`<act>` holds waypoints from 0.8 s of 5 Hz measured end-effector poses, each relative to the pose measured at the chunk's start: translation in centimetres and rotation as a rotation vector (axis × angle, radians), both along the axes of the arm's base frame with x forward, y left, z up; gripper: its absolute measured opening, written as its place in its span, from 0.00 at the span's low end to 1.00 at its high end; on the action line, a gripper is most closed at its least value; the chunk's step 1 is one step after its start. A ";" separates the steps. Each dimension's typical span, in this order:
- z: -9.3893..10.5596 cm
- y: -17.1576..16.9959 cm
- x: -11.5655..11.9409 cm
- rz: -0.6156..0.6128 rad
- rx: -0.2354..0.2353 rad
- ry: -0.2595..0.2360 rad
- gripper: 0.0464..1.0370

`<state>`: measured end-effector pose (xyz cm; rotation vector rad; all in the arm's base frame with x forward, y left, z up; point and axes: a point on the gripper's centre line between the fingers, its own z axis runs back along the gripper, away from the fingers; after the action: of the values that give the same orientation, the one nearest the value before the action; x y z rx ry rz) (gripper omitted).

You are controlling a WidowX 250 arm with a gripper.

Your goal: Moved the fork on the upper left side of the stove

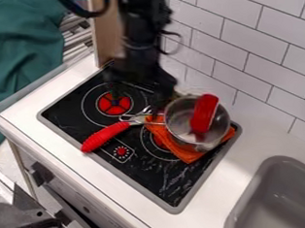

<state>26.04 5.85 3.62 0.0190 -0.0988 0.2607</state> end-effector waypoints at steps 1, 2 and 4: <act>-0.4 3.4 -0.6 -0.041 -0.004 -0.020 0.97; -2.5 4.2 -0.3 -0.155 -0.018 0.019 0.97; -5.1 5.8 -2.5 -0.228 -0.056 0.046 0.97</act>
<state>23.56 11.67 -1.49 -0.0421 -0.0469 0.0353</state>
